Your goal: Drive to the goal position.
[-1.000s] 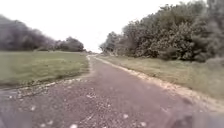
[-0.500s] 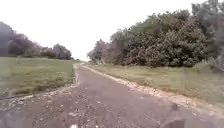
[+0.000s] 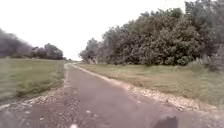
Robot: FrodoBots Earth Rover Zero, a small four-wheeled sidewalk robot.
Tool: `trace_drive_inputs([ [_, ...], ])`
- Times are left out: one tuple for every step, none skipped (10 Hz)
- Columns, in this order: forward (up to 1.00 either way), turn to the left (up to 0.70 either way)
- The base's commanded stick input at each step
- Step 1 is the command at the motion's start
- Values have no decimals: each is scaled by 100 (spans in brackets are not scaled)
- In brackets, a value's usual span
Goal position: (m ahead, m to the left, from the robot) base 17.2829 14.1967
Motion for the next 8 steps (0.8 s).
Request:
trace_drive_inputs([
  [70,0],
  [70,0],
  [70,0],
  [70,0],
  [70,0],
  [70,0],
  [70,0],
  [70,0],
])
